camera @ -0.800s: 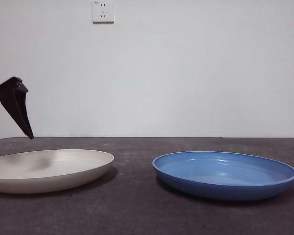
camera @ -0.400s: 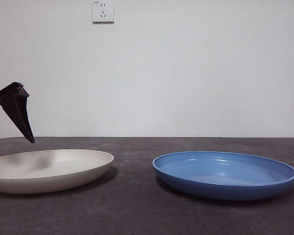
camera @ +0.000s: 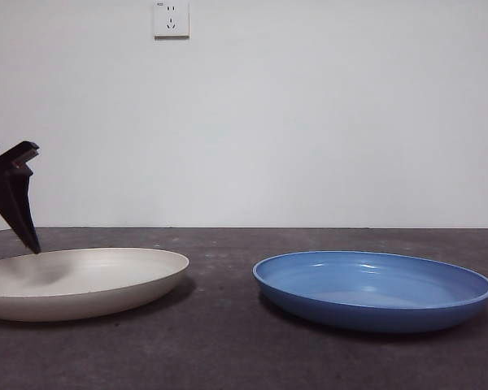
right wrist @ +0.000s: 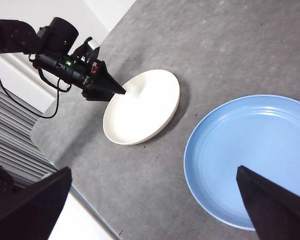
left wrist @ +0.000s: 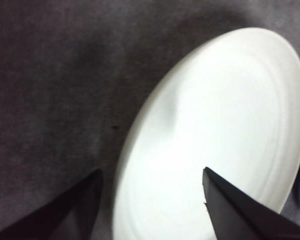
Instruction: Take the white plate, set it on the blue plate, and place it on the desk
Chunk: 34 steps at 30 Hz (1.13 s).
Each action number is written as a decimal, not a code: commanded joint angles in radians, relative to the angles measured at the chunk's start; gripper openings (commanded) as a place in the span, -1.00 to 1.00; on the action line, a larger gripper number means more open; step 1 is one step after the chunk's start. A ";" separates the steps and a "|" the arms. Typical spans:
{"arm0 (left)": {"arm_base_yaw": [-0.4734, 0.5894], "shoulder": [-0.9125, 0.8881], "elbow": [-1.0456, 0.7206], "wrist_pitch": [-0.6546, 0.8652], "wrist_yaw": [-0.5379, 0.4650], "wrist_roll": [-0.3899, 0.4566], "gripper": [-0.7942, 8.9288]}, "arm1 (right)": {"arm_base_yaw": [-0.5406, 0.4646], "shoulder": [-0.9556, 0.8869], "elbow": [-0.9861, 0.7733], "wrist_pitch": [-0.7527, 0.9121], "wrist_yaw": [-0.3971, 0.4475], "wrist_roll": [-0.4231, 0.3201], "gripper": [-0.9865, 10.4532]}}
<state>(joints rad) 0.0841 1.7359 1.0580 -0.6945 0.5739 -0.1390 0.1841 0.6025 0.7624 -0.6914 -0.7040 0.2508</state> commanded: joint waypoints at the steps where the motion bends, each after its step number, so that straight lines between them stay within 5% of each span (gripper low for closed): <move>1: 0.002 0.032 0.018 0.003 -0.011 0.016 -0.22 | 0.003 0.003 0.016 0.008 -0.003 0.008 0.20; 12: 0.001 0.038 0.018 0.013 -0.088 0.031 -0.81 | 0.003 0.003 0.016 0.005 -0.003 0.011 0.20; 24: -0.018 0.027 0.135 -0.124 -0.087 0.045 -0.81 | 0.003 0.001 0.029 -0.023 0.006 0.011 0.20; 34: -0.232 0.011 0.269 -0.254 -0.087 0.014 -0.81 | 0.003 0.001 0.170 -0.261 0.178 -0.051 0.20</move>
<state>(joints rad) -0.1333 1.7470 1.3033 -0.9489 0.4774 -0.1162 0.1841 0.6018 0.9104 -0.9520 -0.5327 0.2310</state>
